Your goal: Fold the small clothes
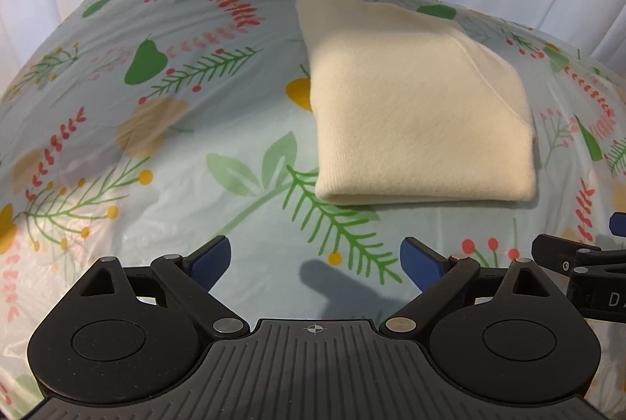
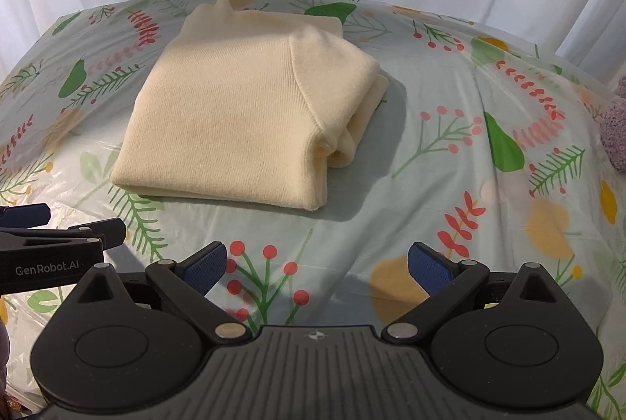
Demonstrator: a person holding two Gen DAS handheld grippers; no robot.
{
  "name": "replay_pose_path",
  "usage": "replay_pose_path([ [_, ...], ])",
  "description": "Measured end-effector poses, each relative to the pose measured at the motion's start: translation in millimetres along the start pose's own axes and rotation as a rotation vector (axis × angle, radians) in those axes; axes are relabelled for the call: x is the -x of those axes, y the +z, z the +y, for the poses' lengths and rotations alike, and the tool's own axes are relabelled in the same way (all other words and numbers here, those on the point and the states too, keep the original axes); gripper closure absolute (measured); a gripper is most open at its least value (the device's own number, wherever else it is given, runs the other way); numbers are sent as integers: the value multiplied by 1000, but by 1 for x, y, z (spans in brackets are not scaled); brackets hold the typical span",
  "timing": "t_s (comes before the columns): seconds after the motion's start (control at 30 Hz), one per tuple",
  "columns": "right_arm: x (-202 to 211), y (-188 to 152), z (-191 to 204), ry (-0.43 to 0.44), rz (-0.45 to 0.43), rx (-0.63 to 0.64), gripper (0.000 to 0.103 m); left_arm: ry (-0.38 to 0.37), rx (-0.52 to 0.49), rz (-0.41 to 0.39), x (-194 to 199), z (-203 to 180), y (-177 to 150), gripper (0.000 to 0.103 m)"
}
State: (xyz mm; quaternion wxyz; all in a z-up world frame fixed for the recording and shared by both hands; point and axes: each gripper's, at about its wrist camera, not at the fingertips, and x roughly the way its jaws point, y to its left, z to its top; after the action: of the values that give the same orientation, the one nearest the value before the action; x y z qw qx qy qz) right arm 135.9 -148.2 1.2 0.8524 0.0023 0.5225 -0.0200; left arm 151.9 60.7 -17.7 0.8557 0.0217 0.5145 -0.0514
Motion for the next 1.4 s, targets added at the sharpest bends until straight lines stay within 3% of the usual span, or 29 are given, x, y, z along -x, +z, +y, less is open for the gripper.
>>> replay_pose_path([
  [1.4,-2,0,-2,-1,32,-55,4,-10,-41,12,0,-2,2,6],
])
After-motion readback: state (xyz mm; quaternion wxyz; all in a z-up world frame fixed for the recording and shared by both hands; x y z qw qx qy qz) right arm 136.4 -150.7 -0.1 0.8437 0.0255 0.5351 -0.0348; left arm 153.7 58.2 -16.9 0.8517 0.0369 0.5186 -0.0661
